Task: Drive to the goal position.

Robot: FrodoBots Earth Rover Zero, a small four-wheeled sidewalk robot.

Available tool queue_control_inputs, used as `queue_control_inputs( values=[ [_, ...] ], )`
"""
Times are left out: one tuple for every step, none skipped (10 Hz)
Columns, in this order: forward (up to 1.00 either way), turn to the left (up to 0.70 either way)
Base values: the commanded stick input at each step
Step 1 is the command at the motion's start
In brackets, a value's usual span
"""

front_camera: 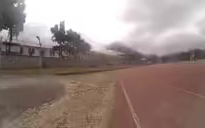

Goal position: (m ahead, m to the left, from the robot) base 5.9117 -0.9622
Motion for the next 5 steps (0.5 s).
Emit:
queue_control_inputs(
  values=[
    [0.7,-0.27],
    [0.7,-0.27],
    [0.7,-0.27],
    [0.7,-0.27],
    [0.7,-0.27]
  ],
)
